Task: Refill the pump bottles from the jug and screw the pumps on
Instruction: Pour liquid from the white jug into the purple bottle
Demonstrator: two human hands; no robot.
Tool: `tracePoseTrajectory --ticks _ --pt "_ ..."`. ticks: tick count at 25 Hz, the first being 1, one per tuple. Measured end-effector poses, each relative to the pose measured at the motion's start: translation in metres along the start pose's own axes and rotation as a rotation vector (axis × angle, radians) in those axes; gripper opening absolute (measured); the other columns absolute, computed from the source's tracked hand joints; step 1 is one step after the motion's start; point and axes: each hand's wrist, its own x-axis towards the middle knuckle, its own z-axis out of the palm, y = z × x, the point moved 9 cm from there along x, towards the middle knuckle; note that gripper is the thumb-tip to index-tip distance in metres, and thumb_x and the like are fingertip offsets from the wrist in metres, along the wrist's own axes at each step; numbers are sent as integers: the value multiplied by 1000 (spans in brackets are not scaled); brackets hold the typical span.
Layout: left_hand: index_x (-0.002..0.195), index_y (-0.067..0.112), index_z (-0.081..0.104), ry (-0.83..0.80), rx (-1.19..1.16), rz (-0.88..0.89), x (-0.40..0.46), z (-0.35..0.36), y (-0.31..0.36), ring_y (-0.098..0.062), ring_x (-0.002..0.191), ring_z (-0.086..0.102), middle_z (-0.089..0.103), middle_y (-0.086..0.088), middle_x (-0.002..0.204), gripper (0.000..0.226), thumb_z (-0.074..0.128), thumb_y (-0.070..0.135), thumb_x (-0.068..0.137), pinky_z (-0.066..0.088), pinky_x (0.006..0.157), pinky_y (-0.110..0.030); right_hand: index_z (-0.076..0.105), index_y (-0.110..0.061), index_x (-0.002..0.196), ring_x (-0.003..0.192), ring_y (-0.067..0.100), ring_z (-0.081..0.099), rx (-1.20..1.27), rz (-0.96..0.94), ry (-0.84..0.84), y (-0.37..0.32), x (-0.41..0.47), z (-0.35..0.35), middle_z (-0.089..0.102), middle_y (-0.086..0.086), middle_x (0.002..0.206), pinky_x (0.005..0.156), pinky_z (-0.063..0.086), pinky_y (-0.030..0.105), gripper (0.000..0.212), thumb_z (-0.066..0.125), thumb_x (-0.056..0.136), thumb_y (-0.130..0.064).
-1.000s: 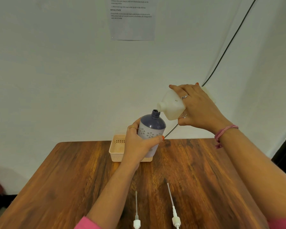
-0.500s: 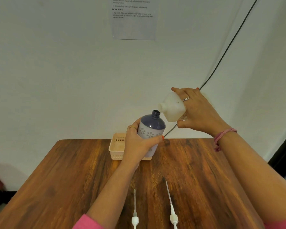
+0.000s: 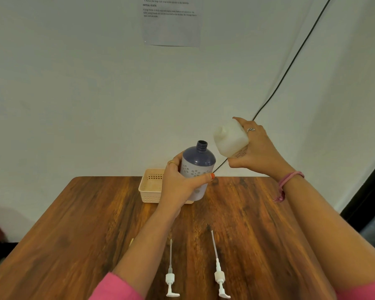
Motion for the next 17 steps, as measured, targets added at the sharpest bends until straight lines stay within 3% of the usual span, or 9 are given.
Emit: tracePoseTrajectory --ticks 2,4,6,9,12,15,17 --pt "116 34 45 -3 -3 -9 -3 3 -4 0 89 55 53 24 99 71 89 22 61 45 53 -3 40 -29 132 103 17 50 101 32 23 9 -8 1 48 -6 115 72 46 23 96 83 47 -24" --pt "118 32 48 -11 0 -19 -5 5 -12 -2 92 58 57 21 102 73 89 23 59 47 56 -5 44 -34 121 92 8 55 233 81 58 17 -19 -1 51 -8 107 61 47 13 84 84 52 -11" --pt "121 31 49 -23 4 -49 -9 9 -24 -3 96 58 58 18 105 75 90 24 58 49 59 -6 45 -31 124 90 4 56 341 142 72 30 -31 2 51 -6 111 55 46 9 84 83 55 -2" --pt "124 29 48 -35 27 -105 -18 16 -48 -2 97 57 59 15 109 78 90 26 58 48 57 -4 43 -25 131 90 3 58 428 211 81 53 -51 14 53 -10 109 56 47 8 87 84 58 -1" --pt "126 29 47 -26 50 -155 -30 21 -74 -3 97 57 58 14 112 79 90 27 58 48 59 -8 41 -30 128 93 6 59 488 244 83 71 -71 27 53 -13 108 61 50 11 85 84 60 -3" --pt "127 25 50 -17 69 -195 -41 25 -103 -8 105 57 60 10 117 81 90 25 57 53 76 -18 43 -34 122 93 7 61 531 282 82 86 -88 39 56 -5 108 62 51 13 81 84 60 -2" --pt "131 20 49 -8 87 -239 -49 28 -124 -13 111 57 60 5 122 85 90 23 57 54 85 -28 44 -25 125 92 5 61 533 304 73 97 -98 48 56 -1 110 62 50 11 81 84 60 0"
